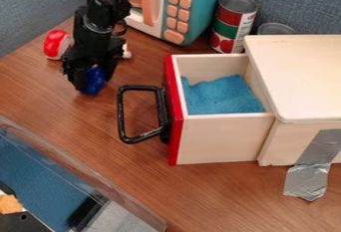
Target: Moved the blue object into drawer
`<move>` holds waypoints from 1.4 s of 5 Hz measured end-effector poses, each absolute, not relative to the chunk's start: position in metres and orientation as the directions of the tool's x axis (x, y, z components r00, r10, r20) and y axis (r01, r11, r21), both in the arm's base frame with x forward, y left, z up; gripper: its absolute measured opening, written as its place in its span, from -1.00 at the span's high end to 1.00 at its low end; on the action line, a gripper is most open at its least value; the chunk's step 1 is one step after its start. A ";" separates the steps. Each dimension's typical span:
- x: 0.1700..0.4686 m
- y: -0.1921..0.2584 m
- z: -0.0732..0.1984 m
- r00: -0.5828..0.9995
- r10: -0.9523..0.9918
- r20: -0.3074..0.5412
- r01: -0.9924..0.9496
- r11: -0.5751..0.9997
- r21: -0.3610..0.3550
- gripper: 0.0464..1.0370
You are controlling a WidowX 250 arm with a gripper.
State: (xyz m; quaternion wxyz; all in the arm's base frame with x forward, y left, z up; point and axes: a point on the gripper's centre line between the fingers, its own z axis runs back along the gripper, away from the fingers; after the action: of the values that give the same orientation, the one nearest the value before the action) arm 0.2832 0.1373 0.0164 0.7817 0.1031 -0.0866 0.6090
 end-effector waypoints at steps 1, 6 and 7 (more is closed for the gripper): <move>0.273 0.139 0.029 0.249 0.942 0.225 -0.969 0.244 0.049 -0.43; 0.286 -0.009 0.125 0.719 0.608 0.336 -0.651 0.759 0.022 -0.43; 0.280 -0.037 0.128 0.761 0.559 0.329 -0.603 0.797 0.038 -0.43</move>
State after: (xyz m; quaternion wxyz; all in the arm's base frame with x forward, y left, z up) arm 0.2801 -0.0365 0.1278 0.9356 0.0710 -0.1522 0.3105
